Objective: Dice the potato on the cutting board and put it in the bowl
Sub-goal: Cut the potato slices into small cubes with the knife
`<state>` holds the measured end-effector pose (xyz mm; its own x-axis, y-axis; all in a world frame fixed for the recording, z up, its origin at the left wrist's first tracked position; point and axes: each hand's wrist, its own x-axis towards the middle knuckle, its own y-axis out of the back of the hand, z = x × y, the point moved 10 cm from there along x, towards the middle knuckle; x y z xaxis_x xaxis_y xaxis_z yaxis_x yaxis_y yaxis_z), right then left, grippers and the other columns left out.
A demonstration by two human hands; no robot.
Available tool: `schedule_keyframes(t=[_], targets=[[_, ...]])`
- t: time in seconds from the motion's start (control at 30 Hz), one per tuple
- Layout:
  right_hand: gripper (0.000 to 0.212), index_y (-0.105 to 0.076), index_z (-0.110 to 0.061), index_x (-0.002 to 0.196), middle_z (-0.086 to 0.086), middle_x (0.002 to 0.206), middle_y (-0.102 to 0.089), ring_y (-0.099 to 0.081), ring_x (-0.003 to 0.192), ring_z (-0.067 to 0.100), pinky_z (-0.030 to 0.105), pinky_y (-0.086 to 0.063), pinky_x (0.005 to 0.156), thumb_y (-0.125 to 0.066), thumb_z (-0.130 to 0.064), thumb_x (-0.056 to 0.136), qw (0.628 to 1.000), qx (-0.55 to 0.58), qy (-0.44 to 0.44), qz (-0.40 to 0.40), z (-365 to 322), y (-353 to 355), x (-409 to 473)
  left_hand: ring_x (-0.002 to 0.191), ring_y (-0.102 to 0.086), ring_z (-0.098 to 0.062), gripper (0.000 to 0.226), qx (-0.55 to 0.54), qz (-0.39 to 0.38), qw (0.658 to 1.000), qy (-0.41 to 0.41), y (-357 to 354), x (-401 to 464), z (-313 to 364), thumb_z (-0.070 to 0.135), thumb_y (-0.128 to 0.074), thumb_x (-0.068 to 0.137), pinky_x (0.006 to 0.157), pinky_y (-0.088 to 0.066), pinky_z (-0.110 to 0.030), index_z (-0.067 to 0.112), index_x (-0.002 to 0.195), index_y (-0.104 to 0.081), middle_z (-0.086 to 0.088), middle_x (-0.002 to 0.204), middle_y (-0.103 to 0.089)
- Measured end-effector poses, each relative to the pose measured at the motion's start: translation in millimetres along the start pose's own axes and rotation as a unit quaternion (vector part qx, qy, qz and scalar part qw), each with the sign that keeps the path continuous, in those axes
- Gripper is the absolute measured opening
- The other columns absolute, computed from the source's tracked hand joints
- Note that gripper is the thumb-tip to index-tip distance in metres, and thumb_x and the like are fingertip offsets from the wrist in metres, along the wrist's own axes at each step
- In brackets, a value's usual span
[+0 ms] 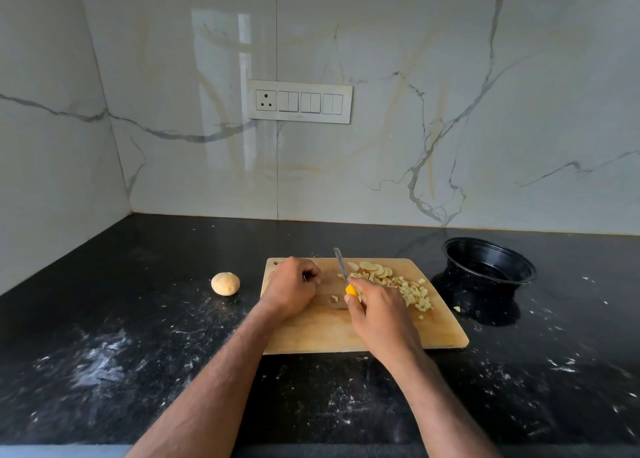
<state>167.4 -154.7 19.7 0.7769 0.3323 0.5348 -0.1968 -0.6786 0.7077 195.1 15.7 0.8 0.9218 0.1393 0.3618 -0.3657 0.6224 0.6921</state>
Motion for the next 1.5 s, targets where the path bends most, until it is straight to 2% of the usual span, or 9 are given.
schedule_keyframes(t=[0.1, 0.2, 0.3, 0.4, 0.57, 0.7, 0.87, 1.13, 1.5], targets=[[0.037, -0.065, -0.019, 0.133, -0.006, 0.111, -0.075, -0.07, 0.097, 0.008, 0.024, -0.058, 0.085, -0.066, -0.027, 0.097, 1.0, 0.025, -0.011, 0.01, 9, 1, -5, 0.083, -0.062, -0.006, 0.016, -0.018, 0.014, 1.0, -0.009, -1, 1, 3, 0.006, -0.067, 0.09, 0.076, -0.054, -0.025, 0.018, 0.087, -0.077, 0.009, 0.086, -0.072], [0.032, -0.067, -0.02, 0.129, -0.006, 0.097, -0.075, -0.069, 0.084, 0.008, 0.024, -0.059, 0.077, -0.065, -0.027, 0.097, 0.998, 0.029, -0.042, 0.034, 21, 7, -7, 0.078, -0.062, -0.004, 0.008, -0.062, 0.024, 0.998, -0.019, -3, 4, 8, 0.018, -0.071, 0.092, 0.067, -0.047, -0.014, 0.022, 0.09, -0.077, 0.014, 0.084, -0.07], [0.029, -0.07, -0.019, 0.124, -0.001, 0.077, -0.071, -0.058, 0.066, 0.011, 0.026, -0.051, 0.067, -0.064, -0.025, 0.097, 0.993, 0.015, -0.088, 0.08, 40, 23, -7, 0.085, -0.063, -0.004, 0.01, -0.06, 0.001, 0.998, -0.024, -13, 17, 16, 0.018, -0.069, 0.094, 0.075, -0.054, -0.023, 0.02, 0.099, -0.078, 0.013, 0.092, -0.071], [0.026, -0.072, -0.016, 0.119, 0.003, 0.09, -0.075, -0.069, 0.082, 0.021, 0.033, -0.055, 0.077, -0.063, -0.022, 0.096, 0.986, -0.004, -0.124, 0.107, 52, 35, -8, 0.095, -0.064, -0.011, 0.018, -0.007, -0.03, 0.999, -0.033, -28, 40, 31, 0.014, -0.064, 0.095, 0.086, -0.052, -0.035, 0.022, 0.102, -0.079, 0.011, 0.099, -0.072], [0.026, -0.071, -0.014, 0.12, 0.004, 0.097, -0.075, -0.069, 0.088, 0.022, 0.031, -0.053, 0.077, -0.062, -0.02, 0.096, 0.974, -0.034, -0.168, 0.15, 61, 51, -14, 0.113, -0.06, -0.016, 0.037, 0.086, -0.149, 0.982, -0.081, -70, 77, 60, 0.0, -0.056, 0.096, 0.1, -0.048, -0.046, 0.025, 0.114, -0.076, 0.008, 0.116, -0.07], [0.028, -0.069, -0.012, 0.122, 0.006, 0.098, -0.075, -0.07, 0.089, 0.023, 0.033, -0.054, 0.079, -0.063, -0.019, 0.096, 0.972, -0.052, -0.18, 0.142, 60, 52, -15, 0.132, -0.051, -0.018, 0.056, 0.103, -0.275, 0.947, -0.131, -105, 86, 85, -0.013, -0.052, 0.089, 0.113, -0.039, -0.04, 0.025, 0.124, -0.072, 0.001, 0.138, -0.061], [0.029, -0.067, -0.014, 0.124, 0.002, 0.099, -0.074, -0.07, 0.09, 0.018, 0.029, -0.053, 0.081, -0.062, -0.018, 0.096, 0.976, -0.073, -0.163, 0.125, 54, 48, -12, 0.129, -0.055, -0.022, 0.059, 0.121, -0.366, 0.91, -0.152, -129, 89, 94, -0.014, -0.048, 0.086, 0.111, -0.043, -0.04, 0.019, 0.13, -0.07, -0.002, 0.137, -0.064], [0.032, -0.065, -0.015, 0.128, 0.001, 0.103, -0.075, -0.071, 0.094, 0.016, 0.029, -0.055, 0.083, -0.061, -0.021, 0.097, 0.985, -0.067, -0.131, 0.094, 46, 39, -10, 0.096, -0.061, -0.01, 0.038, 0.134, -0.317, 0.927, -0.149, -117, 104, 87, -0.006, -0.065, 0.085, 0.085, -0.045, -0.028, 0.015, 0.114, -0.077, 0.004, 0.108, -0.073], [0.035, -0.064, -0.02, 0.132, -0.005, 0.105, -0.075, -0.069, 0.096, 0.012, 0.023, -0.055, 0.084, -0.061, -0.029, 0.099, 0.994, -0.037, -0.083, 0.058, 39, 24, -9, 0.099, -0.072, -0.017, 0.027, -0.016, -0.213, 0.975, -0.059, -46, 102, 26, 0.0, -0.074, 0.087, 0.094, -0.057, -0.032, 0.008, 0.112, -0.077, -0.002, 0.105, -0.077]])
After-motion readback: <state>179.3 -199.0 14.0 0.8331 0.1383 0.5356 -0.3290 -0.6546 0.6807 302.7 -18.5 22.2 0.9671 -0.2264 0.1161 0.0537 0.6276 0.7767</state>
